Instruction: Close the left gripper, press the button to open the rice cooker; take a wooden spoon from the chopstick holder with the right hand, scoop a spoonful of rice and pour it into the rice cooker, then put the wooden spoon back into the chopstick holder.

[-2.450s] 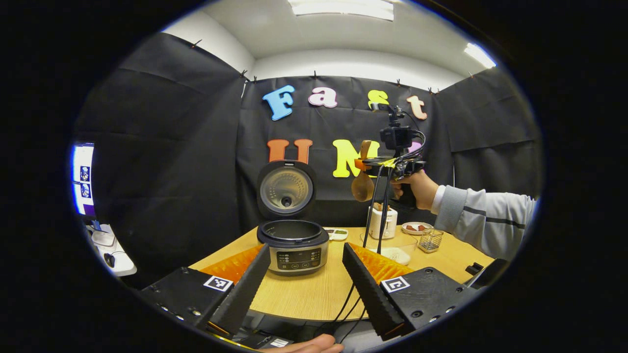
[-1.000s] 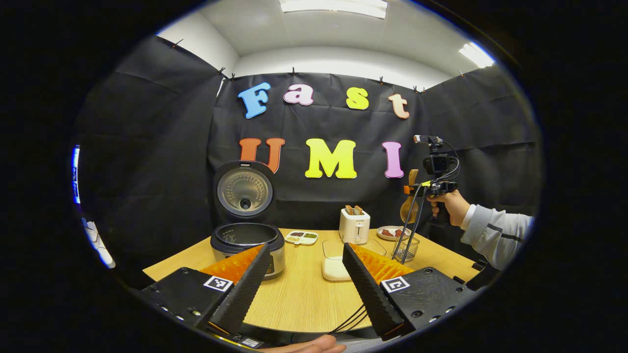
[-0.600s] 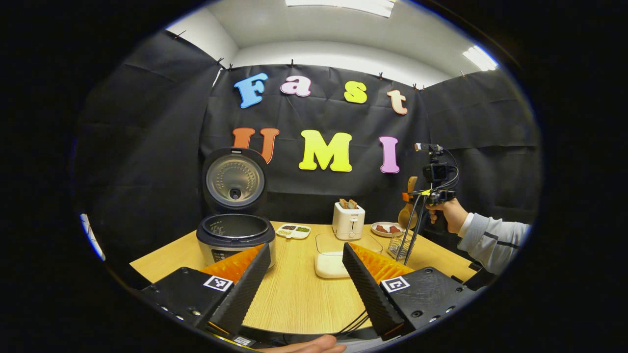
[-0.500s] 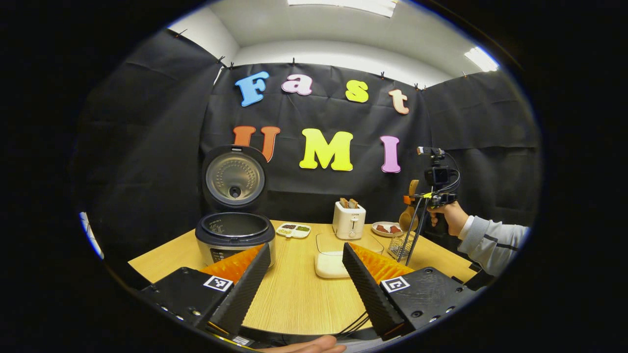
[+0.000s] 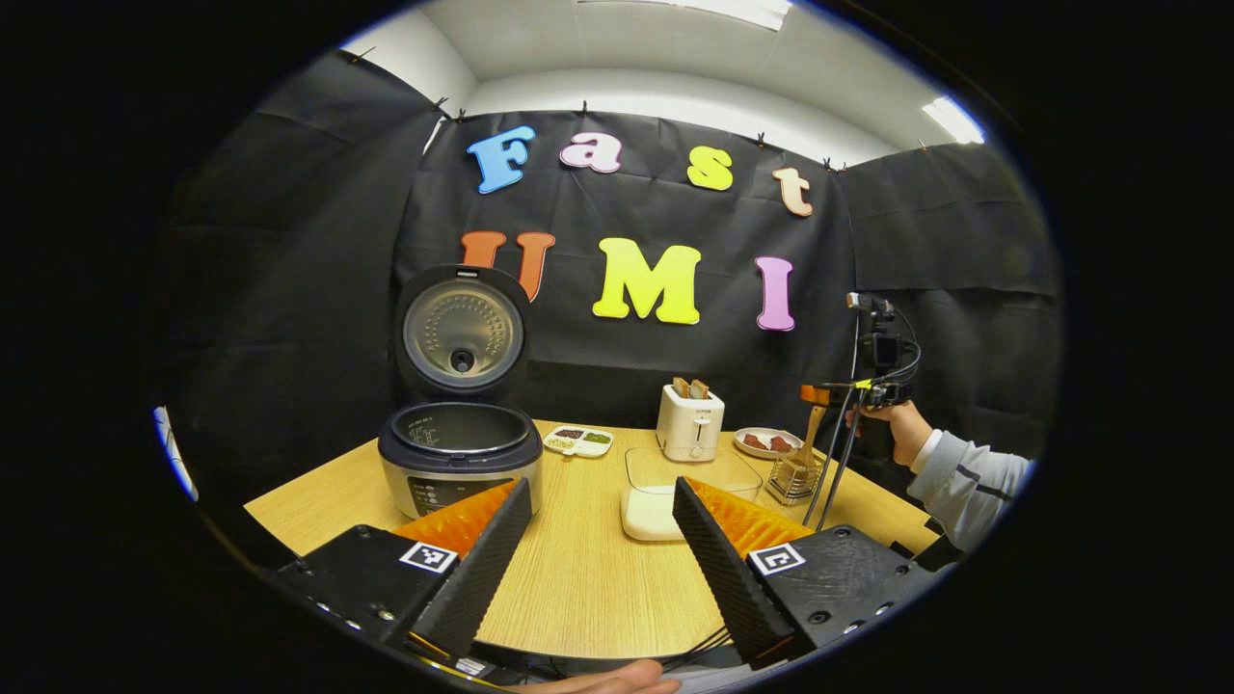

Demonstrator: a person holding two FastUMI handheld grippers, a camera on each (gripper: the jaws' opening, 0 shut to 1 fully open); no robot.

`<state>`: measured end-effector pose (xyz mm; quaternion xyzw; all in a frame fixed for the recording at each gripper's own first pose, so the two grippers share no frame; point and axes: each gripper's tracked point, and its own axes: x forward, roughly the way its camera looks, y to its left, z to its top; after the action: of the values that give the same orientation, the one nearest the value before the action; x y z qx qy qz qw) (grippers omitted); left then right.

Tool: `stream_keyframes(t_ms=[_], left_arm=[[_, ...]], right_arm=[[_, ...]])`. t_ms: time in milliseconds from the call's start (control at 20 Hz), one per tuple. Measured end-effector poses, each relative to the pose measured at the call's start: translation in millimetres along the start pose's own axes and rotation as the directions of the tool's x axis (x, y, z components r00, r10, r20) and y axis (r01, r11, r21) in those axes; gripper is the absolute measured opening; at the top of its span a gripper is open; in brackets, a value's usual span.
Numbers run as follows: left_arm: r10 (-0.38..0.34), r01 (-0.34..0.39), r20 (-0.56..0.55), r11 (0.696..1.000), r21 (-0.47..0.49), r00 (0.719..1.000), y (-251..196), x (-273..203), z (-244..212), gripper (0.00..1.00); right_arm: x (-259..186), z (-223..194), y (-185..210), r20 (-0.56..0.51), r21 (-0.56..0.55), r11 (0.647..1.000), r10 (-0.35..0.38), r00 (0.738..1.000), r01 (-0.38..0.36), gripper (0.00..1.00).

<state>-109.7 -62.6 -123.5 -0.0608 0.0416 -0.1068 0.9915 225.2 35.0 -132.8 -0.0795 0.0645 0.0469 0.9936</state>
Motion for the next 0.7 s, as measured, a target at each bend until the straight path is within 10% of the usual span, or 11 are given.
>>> stream_keyframes(t_ms=[300, 700], left_arm=[[0.003, -0.004, -0.025, 1.000, -0.014, 1.000, 5.0, 14.1, -10.5, 0.94], [0.045, -0.045, -0.005, 0.999, -0.011, 0.999, 21.4, 40.9, 12.9, 0.95]], right_arm=[[-46.7, 25.0, -8.6, 0.020, -0.006, 1.000, 0.000, 1.000, 0.001, 0.96], [-133.0, 42.9, -5.9, 0.070, 0.112, 0.994, 0.000, 0.998, -0.008, 0.95]])
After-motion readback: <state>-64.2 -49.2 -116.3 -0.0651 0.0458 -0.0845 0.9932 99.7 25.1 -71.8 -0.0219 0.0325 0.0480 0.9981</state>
